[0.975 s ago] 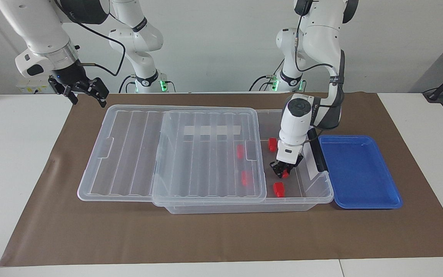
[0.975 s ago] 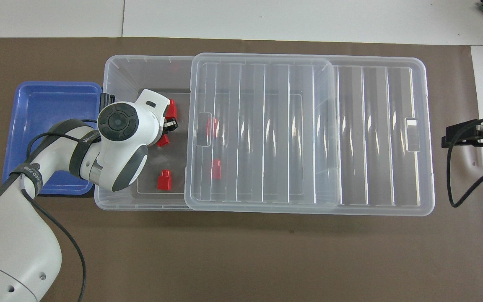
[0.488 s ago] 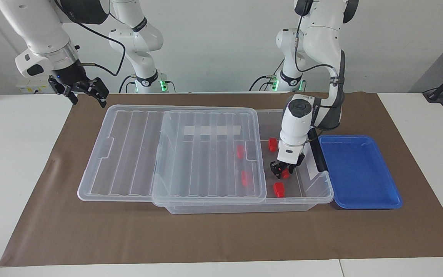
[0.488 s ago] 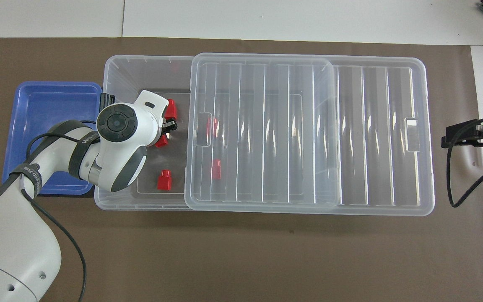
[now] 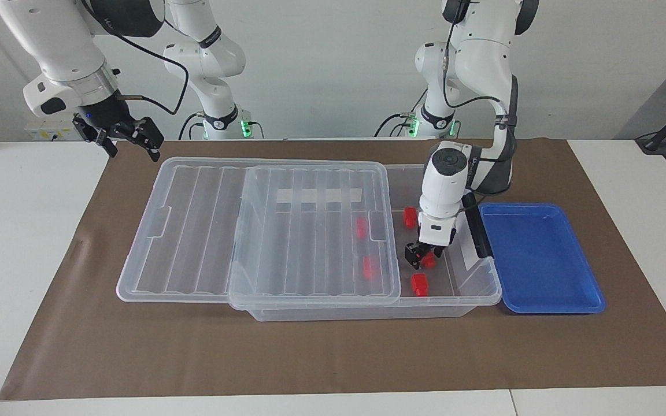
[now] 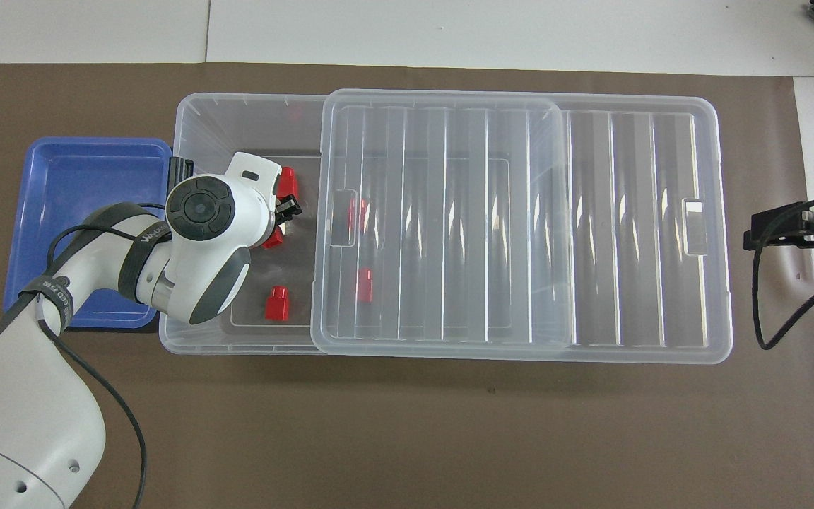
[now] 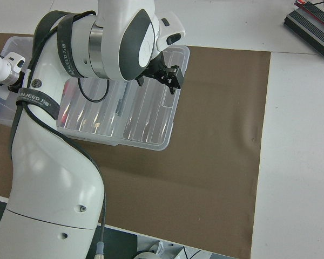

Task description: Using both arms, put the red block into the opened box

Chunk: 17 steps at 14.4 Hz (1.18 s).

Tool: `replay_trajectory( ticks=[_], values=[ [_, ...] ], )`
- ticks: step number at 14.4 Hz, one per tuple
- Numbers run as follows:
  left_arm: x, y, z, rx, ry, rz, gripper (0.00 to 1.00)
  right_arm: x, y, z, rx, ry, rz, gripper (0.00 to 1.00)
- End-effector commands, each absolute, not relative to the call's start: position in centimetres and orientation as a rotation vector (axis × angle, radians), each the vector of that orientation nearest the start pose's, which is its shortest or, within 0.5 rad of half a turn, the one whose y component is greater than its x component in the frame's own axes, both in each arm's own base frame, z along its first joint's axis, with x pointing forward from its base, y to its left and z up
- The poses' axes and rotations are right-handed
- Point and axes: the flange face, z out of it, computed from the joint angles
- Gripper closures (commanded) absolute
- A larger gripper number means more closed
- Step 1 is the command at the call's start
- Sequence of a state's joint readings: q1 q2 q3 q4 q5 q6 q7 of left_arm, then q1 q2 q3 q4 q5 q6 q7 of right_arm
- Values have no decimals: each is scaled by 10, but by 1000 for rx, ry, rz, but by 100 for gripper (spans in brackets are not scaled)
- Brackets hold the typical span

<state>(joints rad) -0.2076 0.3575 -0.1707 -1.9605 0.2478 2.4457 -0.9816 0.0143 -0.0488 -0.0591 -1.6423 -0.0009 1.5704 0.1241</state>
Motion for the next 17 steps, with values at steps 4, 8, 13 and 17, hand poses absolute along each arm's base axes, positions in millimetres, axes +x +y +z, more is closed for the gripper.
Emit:
replay_trajectory(
  ticks=[4,8,13,17],
  values=[
    [574,-225,351,-2971,-726,-263,10,535,-29,616,-3106,282,25,0],
    [568,-221,388,-2919,-743,-218,9,535,-29,615,-3106,283,18,0],
    [556,-217,419,-2892,-765,-207,6,534,-29,615,-3105,283,16,0],
    [555,-219,472,-2921,-862,-155,5,534,-29,615,-3105,283,16,0]
  ],
)
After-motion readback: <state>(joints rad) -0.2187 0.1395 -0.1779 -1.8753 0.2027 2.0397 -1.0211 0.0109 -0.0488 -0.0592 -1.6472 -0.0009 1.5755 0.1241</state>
